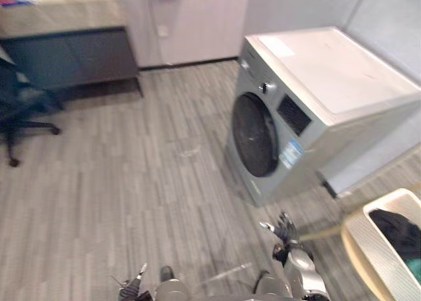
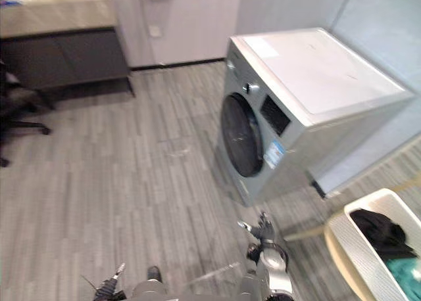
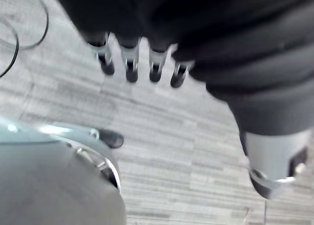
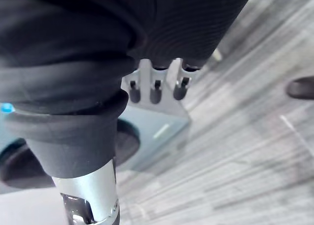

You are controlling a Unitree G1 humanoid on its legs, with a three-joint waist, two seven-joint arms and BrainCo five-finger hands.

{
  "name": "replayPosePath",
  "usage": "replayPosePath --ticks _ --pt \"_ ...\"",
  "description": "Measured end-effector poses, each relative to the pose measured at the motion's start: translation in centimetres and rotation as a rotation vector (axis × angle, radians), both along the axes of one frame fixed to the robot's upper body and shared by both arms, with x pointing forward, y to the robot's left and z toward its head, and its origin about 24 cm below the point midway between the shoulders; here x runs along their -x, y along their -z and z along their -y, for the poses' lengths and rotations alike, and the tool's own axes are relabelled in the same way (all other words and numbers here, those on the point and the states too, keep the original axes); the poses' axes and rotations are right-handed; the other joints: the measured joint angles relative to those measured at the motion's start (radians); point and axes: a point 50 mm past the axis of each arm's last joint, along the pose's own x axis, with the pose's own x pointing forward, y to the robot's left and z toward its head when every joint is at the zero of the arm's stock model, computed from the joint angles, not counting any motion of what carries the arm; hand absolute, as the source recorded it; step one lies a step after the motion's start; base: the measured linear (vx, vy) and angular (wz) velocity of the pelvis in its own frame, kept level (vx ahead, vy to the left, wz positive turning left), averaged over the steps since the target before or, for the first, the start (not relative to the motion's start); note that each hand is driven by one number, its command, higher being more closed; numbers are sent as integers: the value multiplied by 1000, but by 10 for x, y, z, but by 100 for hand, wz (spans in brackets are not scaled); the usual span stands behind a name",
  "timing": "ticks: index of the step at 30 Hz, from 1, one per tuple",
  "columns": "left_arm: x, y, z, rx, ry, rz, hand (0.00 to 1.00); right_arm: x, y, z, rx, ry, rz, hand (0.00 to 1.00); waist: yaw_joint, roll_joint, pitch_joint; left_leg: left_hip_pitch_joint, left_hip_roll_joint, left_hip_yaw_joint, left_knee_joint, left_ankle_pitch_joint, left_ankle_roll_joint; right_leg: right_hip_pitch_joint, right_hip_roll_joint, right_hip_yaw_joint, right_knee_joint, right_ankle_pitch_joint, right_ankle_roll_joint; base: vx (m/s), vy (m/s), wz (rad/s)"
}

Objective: Pick up the laundry basket with both hands and put the clothes into the washing machine.

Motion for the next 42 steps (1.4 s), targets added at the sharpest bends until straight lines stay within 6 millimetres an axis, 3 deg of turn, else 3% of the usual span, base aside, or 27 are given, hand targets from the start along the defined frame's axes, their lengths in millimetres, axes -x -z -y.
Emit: replayPosePath --ticks 3,6,10,12,13,15,17,21,23,35,42 --pt "-2 1 6 12 -4 6 0 -14 -28 14 65 -28 145 0 -23 30 16 -10 8 -73 -57 12 17 -3 57 -6 -61 0 -6 -3 -99 -15" --pt "-8 1 14 30 -3 22 0 -22 -49 22 130 -88 231 0 -21 60 19 -39 9 -83 -67 45 54 -20 71 -3 -97 8 0 57 6 -11" --pt "-29 -3 17 26 39 73 0 -43 -86 11 149 -151 396 0 -21 33 29 -92 -12 -124 -56 98 44 -36 57 -14 -134 78 -1 143 47 22" --pt "-42 -8 20 20 78 112 0 -71 -129 5 178 -175 573 0 -22 23 41 -137 -26 -155 -55 105 48 -53 42 -41 -137 84 -3 107 25 35" --pt "-44 -9 21 18 87 119 0 -79 -141 5 193 -180 616 0 -21 24 46 -140 -28 -161 -56 106 48 -51 41 -46 -139 84 -3 83 16 27" --pt "-51 -12 24 14 111 148 0 -104 -192 9 264 -166 790 0 -5 33 80 -141 -33 -165 -56 109 53 -34 36 -61 -152 84 -3 61 13 20" --pt "-55 -14 26 6 110 171 0 -119 -229 17 311 -118 900 0 6 43 108 -150 -33 -172 -56 112 54 -37 36 -69 -152 84 -3 2 5 14" --pt "-62 -20 23 -12 85 218 0 -143 -279 43 392 1 982 0 8 49 160 -184 -34 -191 -59 121 55 -59 36 -83 -148 84 -2 -37 -1 12" --pt "-65 -23 21 -15 58 247 0 -150 -301 68 420 96 985 0 11 48 197 -201 -34 -200 -62 131 56 -72 35 -91 -142 85 -1 -42 -2 10" --pt "-77 -33 14 -18 18 322 0 -165 -374 105 455 234 1019 0 63 39 289 -278 -38 -249 -115 184 50 -141 33 -128 -129 94 -2 -31 -5 11" --pt "-92 -43 19 -38 51 400 0 -170 -366 118 440 270 955 0 66 30 297 -329 -53 -274 -126 200 56 -172 23 -150 -143 108 -1 -9 -2 9"
